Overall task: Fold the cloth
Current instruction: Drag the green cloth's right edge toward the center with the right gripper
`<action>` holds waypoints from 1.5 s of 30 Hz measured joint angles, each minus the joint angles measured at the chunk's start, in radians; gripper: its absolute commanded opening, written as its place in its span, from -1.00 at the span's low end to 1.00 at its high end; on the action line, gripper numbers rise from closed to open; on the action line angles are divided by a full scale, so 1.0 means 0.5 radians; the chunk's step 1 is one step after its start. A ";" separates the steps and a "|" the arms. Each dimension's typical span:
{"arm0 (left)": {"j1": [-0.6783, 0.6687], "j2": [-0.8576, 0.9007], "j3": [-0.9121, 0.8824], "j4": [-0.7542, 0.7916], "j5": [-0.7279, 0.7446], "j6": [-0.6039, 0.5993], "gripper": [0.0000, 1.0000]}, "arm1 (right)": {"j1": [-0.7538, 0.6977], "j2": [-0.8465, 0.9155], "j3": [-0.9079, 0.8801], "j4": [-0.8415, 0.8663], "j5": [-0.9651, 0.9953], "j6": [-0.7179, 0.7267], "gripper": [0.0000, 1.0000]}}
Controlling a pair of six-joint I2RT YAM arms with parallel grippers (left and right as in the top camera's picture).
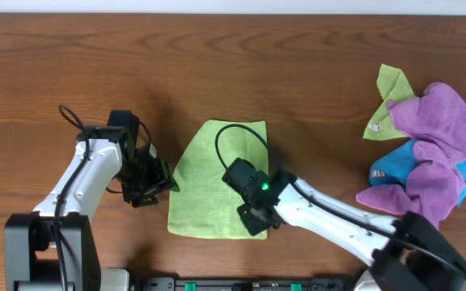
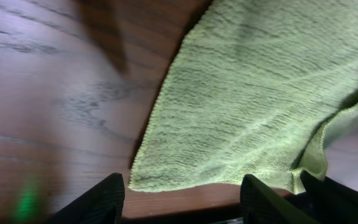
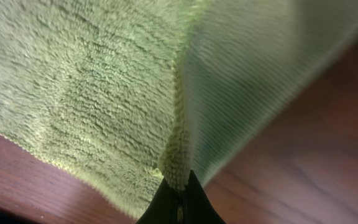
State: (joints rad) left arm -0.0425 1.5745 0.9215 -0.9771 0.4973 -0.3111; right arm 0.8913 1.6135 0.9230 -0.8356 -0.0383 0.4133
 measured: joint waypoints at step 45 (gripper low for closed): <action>0.000 0.000 0.000 0.067 0.072 0.003 0.23 | 0.021 -0.121 0.015 -0.359 0.171 0.709 -0.05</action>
State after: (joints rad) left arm -0.0425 1.5745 0.9215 -0.9436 0.5335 -0.3096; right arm 0.9020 1.5532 0.9306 -1.0149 0.0471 0.7677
